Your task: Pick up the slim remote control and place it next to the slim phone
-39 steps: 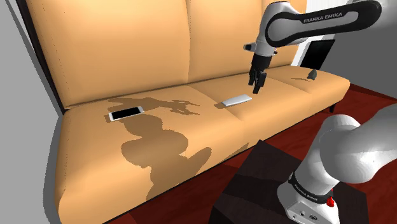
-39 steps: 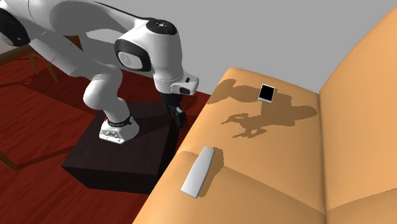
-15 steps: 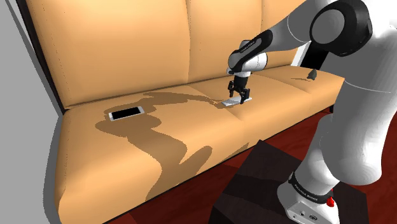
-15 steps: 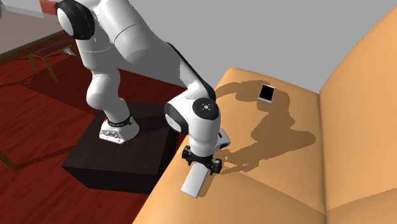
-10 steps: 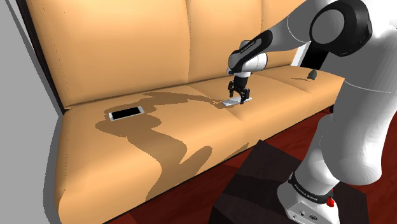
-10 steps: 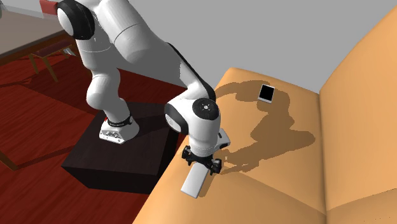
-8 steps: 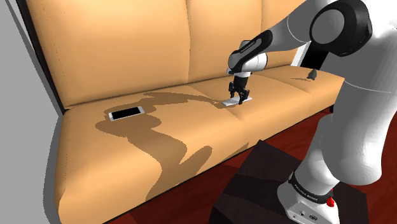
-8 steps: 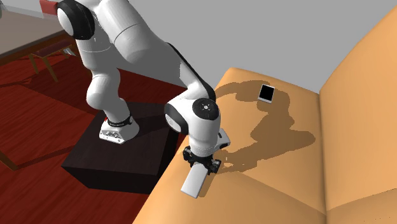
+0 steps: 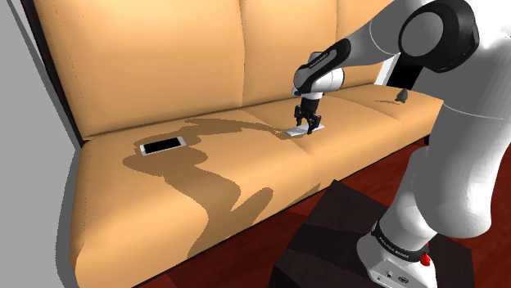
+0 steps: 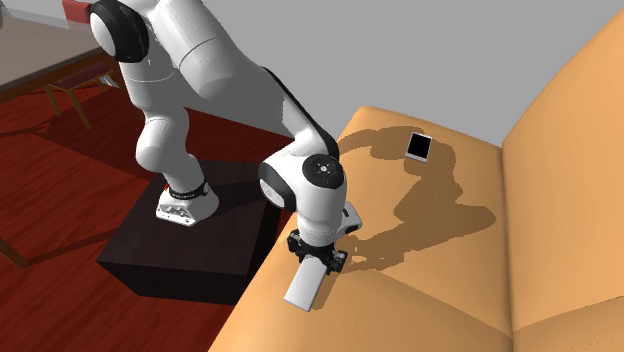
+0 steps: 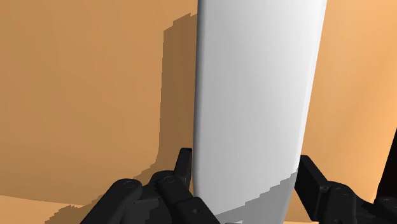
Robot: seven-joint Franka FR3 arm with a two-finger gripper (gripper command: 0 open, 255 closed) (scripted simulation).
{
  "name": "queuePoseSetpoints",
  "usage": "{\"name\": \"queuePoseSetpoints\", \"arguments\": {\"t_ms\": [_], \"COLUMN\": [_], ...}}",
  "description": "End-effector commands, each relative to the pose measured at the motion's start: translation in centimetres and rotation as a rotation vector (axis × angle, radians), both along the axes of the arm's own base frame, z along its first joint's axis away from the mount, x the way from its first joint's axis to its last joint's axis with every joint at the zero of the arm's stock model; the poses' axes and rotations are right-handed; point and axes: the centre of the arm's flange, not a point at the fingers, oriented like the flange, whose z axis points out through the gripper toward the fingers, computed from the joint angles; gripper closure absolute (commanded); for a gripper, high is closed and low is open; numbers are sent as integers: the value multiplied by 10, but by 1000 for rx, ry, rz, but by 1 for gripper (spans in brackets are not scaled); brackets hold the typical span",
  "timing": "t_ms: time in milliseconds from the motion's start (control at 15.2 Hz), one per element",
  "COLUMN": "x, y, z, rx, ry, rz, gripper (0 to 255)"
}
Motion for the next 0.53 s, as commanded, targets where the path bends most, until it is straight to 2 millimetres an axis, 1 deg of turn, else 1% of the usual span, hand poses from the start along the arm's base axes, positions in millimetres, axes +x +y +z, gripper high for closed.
{"name": "queuePoseSetpoints", "arguments": {"t_ms": [0, 462], "x": [0, 0], "y": [0, 0], "z": [5, 42], "rx": [0, 0], "ry": [0, 0], "rz": [0, 0], "gripper": [255, 255]}}
